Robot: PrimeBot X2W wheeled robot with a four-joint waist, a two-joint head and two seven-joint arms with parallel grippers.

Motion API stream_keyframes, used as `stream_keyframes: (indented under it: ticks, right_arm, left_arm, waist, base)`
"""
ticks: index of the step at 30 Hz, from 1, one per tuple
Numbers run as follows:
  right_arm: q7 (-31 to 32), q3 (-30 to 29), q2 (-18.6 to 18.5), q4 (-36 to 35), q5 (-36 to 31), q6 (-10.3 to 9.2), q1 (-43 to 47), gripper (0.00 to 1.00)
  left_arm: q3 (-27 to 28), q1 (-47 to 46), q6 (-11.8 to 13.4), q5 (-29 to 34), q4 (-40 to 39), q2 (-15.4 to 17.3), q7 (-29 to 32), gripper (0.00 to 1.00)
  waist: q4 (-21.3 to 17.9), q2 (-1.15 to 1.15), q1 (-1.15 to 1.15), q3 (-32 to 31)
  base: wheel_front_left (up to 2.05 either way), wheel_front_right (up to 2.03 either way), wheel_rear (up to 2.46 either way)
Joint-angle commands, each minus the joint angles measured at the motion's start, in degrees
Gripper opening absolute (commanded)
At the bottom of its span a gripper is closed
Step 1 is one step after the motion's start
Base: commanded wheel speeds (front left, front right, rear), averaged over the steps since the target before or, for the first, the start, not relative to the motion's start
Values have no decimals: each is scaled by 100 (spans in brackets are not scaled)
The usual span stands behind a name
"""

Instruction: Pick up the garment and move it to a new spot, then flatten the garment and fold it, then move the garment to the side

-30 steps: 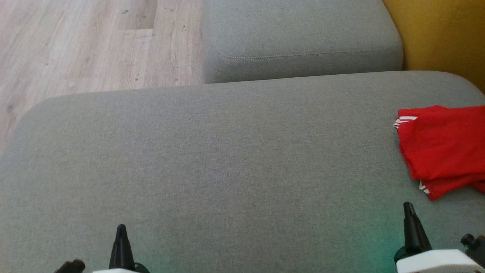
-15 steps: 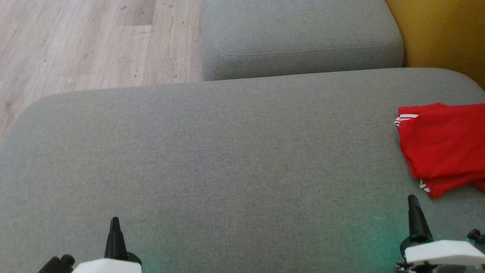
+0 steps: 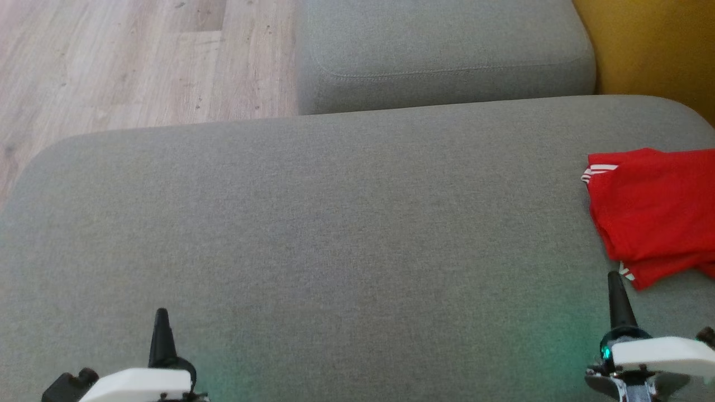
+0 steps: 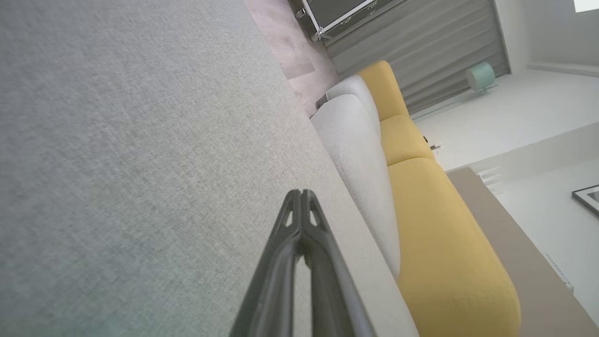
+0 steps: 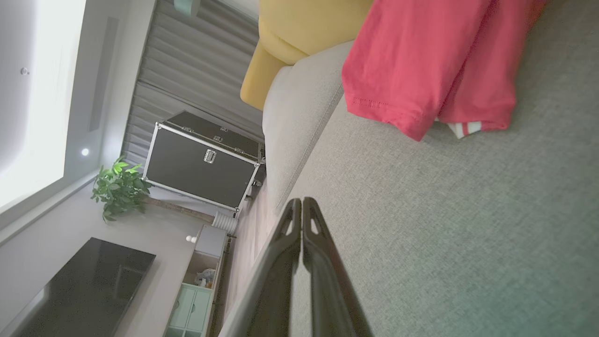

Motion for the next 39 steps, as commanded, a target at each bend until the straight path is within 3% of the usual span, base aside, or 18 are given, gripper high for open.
stream_keyframes:
  ticks: [1,39]
  right_arm:
    - [23,34,-34,-168,136,-3,-342,0]
    - [651,-349,66,-25,2624,-4,-1016,0]
  left_arm:
    - [190,-332,-53,-111,-160,76,32,0]
    - [785,-973,-439,-2552,10,53,662,0]
  waist:
    - [0,0,0,2]
    - [-24,0,0,167]
  base:
    - [0,0,0]
    - [0,0,0]
